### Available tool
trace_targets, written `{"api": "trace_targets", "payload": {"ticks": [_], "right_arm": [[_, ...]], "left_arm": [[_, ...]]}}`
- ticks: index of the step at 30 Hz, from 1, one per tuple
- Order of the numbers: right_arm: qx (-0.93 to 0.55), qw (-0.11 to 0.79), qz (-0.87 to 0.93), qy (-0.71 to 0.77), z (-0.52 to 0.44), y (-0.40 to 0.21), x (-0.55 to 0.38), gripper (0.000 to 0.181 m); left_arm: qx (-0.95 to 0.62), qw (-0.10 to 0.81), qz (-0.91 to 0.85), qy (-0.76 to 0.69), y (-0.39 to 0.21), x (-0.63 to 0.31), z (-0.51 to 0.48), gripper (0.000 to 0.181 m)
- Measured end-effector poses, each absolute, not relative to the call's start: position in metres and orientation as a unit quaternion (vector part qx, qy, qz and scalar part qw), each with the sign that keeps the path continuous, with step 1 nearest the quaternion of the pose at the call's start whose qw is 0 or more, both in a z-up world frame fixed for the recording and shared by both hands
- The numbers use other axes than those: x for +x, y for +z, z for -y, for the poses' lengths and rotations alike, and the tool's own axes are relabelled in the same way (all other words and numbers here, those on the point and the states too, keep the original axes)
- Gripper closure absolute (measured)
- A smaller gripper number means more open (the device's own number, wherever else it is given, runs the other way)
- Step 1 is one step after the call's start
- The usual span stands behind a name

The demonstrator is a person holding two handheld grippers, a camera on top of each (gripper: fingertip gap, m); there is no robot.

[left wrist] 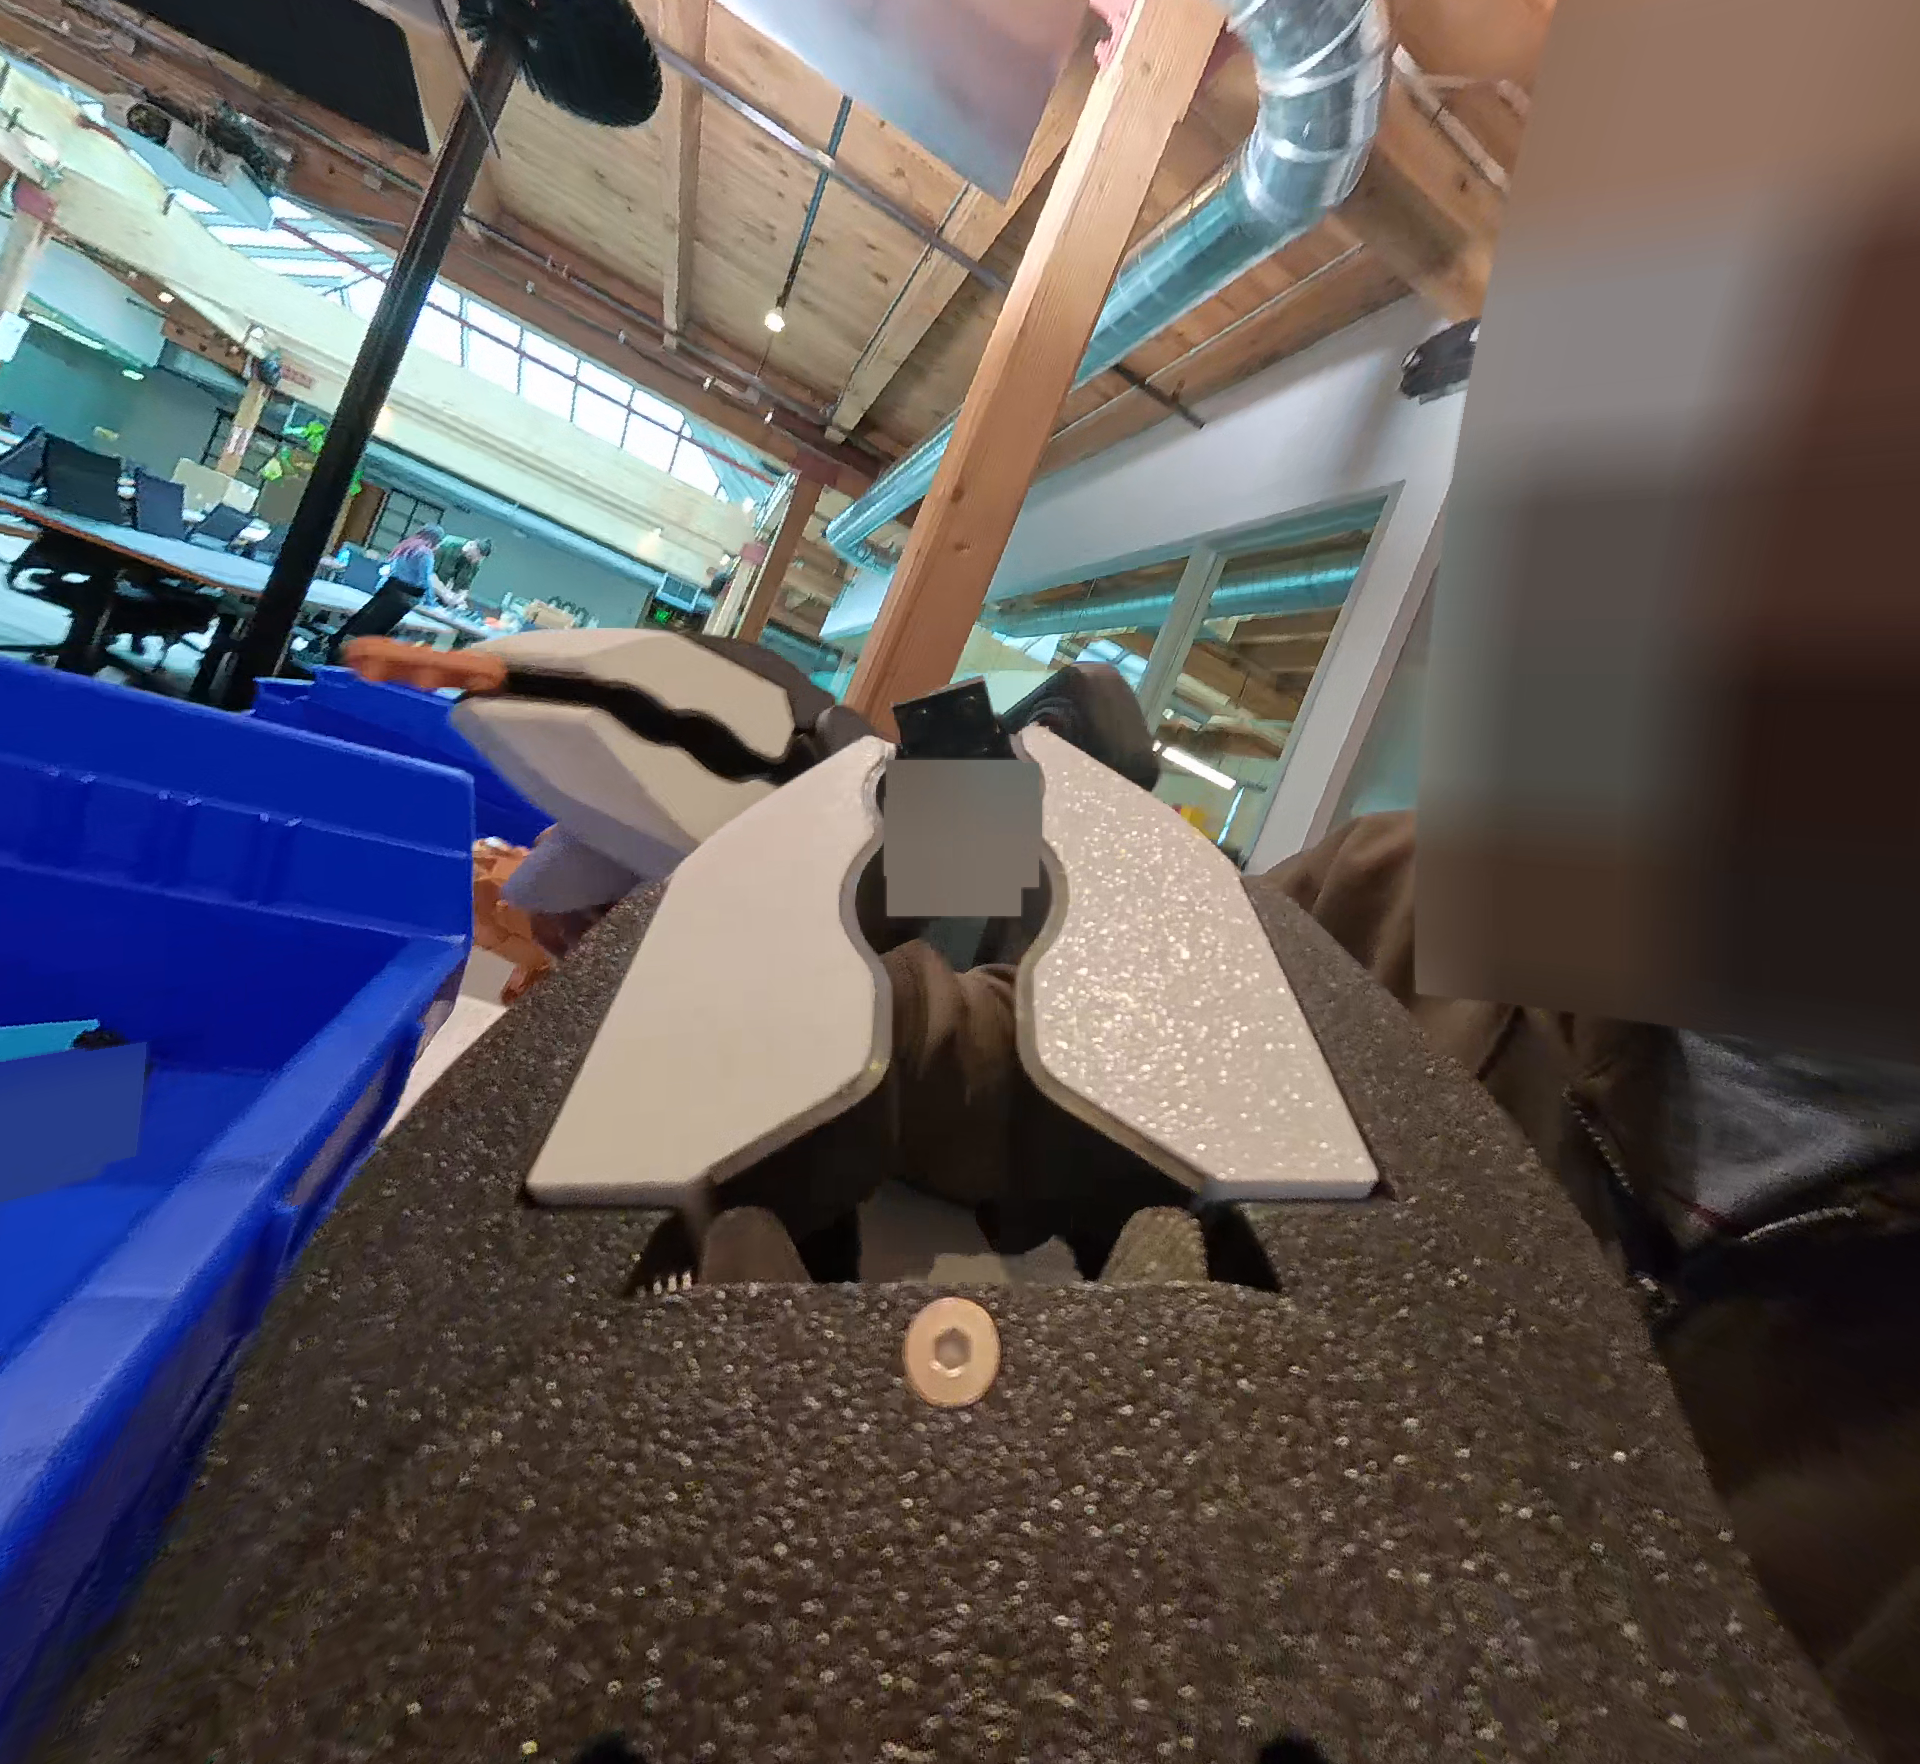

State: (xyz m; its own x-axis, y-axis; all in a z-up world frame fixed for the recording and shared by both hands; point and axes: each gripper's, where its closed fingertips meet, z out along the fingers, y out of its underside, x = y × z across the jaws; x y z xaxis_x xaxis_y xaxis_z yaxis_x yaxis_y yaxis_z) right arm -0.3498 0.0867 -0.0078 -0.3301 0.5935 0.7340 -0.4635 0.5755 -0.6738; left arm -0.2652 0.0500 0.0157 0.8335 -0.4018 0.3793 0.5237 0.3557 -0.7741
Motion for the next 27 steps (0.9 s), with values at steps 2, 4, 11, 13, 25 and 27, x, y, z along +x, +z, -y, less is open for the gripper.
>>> {"api": "trace_targets", "payload": {"ticks": [2,4,11,13,25,27], "right_arm": [[-0.048,0.555,0.705,0.439,-0.080,-0.018,-0.360,0.175],[-0.037,0.540,0.723,0.429,-0.074,-0.024,-0.364,0.166],[0.104,0.463,0.707,0.525,-0.051,-0.008,-0.302,0.158],[0.131,0.459,0.708,0.521,-0.048,-0.008,-0.292,0.159],[0.157,0.484,0.721,0.470,-0.056,-0.003,-0.319,0.167],[0.149,0.489,0.713,0.480,-0.056,0.008,-0.328,0.168]], "left_arm": [[-0.464,0.829,0.064,-0.305,0.020,-0.268,-0.044,0.162],[-0.442,0.833,0.068,-0.327,0.022,-0.271,-0.039,0.162],[-0.479,0.821,0.099,-0.294,0.011,-0.282,-0.046,0.162],[-0.508,0.813,0.107,-0.264,0.004,-0.284,-0.052,0.162],[-0.607,0.757,0.158,-0.183,-0.001,-0.312,-0.073,0.161],[-0.612,0.753,0.165,-0.176,0.009,-0.321,-0.072,0.162]]}}
